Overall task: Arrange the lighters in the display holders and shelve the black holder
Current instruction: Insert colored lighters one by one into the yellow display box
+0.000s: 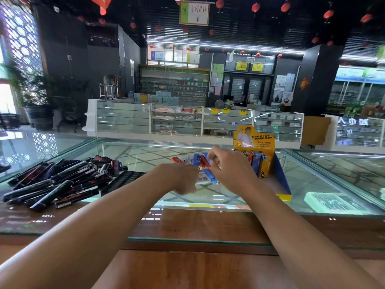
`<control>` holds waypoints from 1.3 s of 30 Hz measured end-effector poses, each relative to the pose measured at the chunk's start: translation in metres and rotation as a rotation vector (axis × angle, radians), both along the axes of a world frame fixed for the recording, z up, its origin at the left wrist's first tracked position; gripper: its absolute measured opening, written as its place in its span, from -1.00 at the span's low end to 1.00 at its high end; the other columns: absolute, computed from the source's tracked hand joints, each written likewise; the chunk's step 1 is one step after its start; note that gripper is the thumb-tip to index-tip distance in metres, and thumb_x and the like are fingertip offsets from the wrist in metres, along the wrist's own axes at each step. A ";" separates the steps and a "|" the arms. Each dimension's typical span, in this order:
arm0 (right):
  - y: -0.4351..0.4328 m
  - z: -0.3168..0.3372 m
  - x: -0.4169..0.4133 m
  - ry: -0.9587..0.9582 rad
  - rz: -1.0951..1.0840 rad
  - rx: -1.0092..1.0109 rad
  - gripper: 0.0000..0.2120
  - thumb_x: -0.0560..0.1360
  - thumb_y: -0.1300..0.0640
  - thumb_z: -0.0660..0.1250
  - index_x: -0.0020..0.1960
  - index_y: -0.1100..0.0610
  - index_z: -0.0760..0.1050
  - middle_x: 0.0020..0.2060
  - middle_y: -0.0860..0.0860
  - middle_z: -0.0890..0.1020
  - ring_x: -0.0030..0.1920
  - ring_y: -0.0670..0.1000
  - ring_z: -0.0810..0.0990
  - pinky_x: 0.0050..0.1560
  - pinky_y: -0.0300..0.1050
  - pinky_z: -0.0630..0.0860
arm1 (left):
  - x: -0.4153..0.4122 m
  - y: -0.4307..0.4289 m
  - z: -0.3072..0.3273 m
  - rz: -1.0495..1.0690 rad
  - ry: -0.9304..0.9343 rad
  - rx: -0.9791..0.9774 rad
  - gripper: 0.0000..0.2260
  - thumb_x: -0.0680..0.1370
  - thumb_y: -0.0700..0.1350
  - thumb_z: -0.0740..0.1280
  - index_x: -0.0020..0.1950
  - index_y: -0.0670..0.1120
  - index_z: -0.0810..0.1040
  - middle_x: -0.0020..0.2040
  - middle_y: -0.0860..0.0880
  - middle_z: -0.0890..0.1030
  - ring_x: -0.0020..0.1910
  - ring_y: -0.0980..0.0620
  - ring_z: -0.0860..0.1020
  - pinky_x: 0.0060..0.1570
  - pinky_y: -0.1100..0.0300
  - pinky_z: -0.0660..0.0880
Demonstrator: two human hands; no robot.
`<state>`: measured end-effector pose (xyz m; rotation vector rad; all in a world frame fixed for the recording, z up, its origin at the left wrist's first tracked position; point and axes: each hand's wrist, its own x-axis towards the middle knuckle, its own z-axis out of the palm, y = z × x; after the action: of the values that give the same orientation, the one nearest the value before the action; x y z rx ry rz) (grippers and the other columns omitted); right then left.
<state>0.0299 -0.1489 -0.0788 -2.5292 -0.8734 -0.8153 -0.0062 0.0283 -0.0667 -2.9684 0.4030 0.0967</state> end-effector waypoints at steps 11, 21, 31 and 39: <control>-0.056 0.029 -0.012 -0.116 -0.045 0.044 -0.95 0.65 0.10 0.32 0.08 -0.02 0.54 -0.02 -0.09 0.65 -0.13 -0.06 0.59 -0.21 0.01 0.60 | 0.015 -0.004 0.014 -0.089 0.049 -0.544 -0.81 0.68 -0.16 0.27 0.24 -0.23 0.44 0.21 0.08 0.26 -0.25 -0.05 0.55 -0.45 0.39 0.34; -0.068 0.037 0.041 -0.189 0.032 0.181 -0.75 0.70 0.00 0.26 0.35 -0.04 0.52 0.14 -0.13 0.62 0.05 -0.16 0.60 -0.06 -0.11 0.61 | 0.079 -0.043 0.007 -0.057 -0.282 -1.004 -0.84 0.62 -0.02 0.41 0.03 -0.08 0.50 -0.27 -0.04 0.56 -0.42 0.06 0.47 -0.38 0.11 0.45; -0.076 0.016 0.050 0.089 0.271 0.482 -0.83 0.60 0.22 0.45 0.18 0.09 0.67 0.02 -0.10 0.72 0.03 -0.10 0.69 0.08 -0.12 0.63 | 0.070 -0.039 -0.012 -0.213 -0.159 -1.240 -0.83 0.57 -0.10 0.49 -0.03 -0.13 0.53 -0.38 0.07 0.51 -0.45 0.12 0.41 -0.42 0.22 0.39; -0.073 0.012 0.039 0.180 0.283 0.744 -0.91 0.57 0.28 0.47 0.07 0.17 0.66 -0.07 0.07 0.75 -0.10 0.04 0.74 0.01 -0.12 0.67 | 0.068 -0.038 -0.011 -0.158 -0.036 -1.569 -0.91 0.60 -0.24 0.44 -0.03 -0.17 0.54 -0.42 -0.01 0.43 -0.47 0.05 0.30 -0.49 0.23 0.28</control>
<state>0.0693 -0.2219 -0.0670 -1.7506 -0.6781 -0.6476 0.0616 -0.0092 -0.0779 -4.3654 1.1006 -0.5515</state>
